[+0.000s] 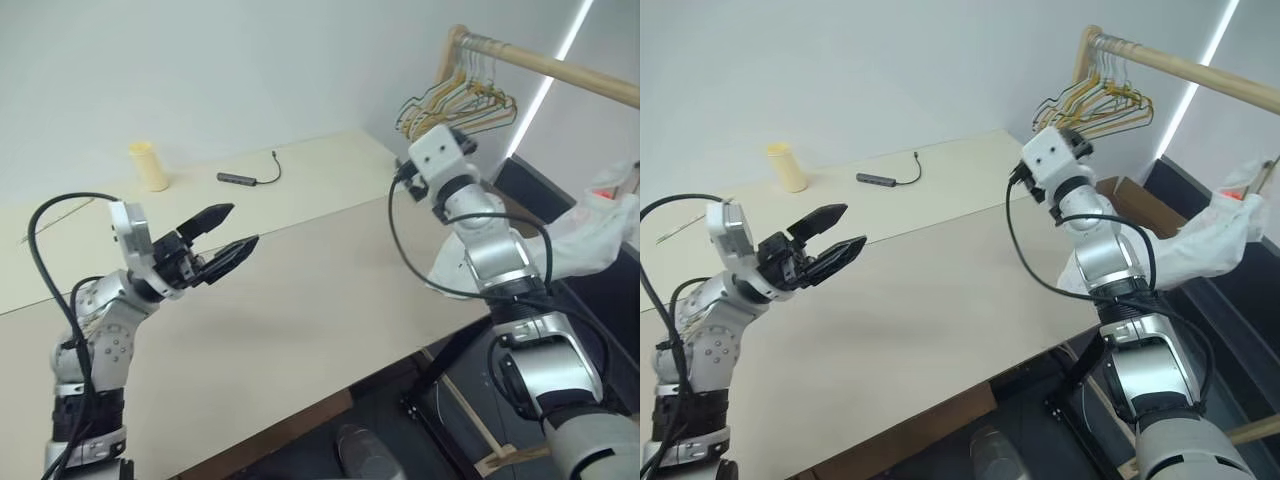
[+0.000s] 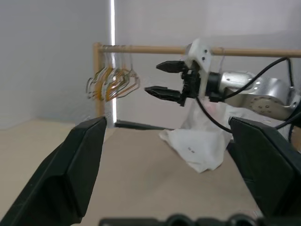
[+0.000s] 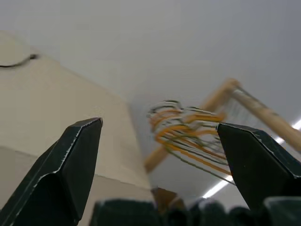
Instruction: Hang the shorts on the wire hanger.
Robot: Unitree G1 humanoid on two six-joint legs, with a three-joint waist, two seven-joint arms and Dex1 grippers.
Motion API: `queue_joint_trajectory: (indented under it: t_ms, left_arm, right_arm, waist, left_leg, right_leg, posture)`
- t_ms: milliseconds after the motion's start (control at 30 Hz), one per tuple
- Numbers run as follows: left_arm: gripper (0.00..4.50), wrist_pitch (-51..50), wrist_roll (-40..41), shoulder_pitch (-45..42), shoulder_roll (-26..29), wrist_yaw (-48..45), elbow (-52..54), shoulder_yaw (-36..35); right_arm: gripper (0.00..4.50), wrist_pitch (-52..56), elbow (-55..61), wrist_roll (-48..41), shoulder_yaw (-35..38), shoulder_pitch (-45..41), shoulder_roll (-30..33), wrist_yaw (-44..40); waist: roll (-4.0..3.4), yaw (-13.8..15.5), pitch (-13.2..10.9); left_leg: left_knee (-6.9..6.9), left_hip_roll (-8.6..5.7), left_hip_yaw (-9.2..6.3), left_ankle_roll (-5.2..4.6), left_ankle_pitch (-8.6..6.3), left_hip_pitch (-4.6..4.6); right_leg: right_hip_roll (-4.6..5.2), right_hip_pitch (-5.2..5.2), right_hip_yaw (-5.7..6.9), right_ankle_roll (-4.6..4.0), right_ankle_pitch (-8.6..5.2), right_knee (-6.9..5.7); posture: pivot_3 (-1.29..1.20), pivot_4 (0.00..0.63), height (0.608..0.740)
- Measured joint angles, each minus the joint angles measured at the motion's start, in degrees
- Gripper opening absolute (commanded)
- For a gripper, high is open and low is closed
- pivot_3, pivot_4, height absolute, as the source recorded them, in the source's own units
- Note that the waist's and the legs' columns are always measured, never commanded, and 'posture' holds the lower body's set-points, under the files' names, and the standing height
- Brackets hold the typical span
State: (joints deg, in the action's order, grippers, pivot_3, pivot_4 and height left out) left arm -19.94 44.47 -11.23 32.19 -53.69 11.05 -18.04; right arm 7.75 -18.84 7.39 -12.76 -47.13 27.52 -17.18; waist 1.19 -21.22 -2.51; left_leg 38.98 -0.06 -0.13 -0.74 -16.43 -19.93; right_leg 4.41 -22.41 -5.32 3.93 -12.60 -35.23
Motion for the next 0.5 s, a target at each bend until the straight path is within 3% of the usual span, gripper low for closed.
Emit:
queue_joint_trajectory:
  t_ms: [200,500]
  left_arm:
    - [4.5,-0.1,-3.4,11.5,0.6,4.4,5.9,-1.2]
    - [4.5,0.1,-7.6,23.6,-1.5,10.3,14.6,0.7]
  right_arm:
    - [4.49,-1.6,8.5,-3.6,-6.2,8.2,-0.2,-17.4]
    - [4.49,-6.1,9.8,-0.8,-10.8,10.7,-2.1,-24.4]
  waist:
    - [0.0,4.4,0.0]
    - [0.04,13.3,0.0]
  left_leg:
    - [0.0,-0.01,-0.03,0.01,-0.01,-0.27]
    - [0.02,0.0,0.05,0.06,0.04,-0.25]
  right_leg:
    - [0.05,-0.37,0.03,-0.05,0.03,-0.06]
    - [-0.08,-0.71,0.03,-0.33,-0.02,-0.56]
  posture:
    - [-0.05,0.0,0.74]
    - [0.07,0.0,0.74]
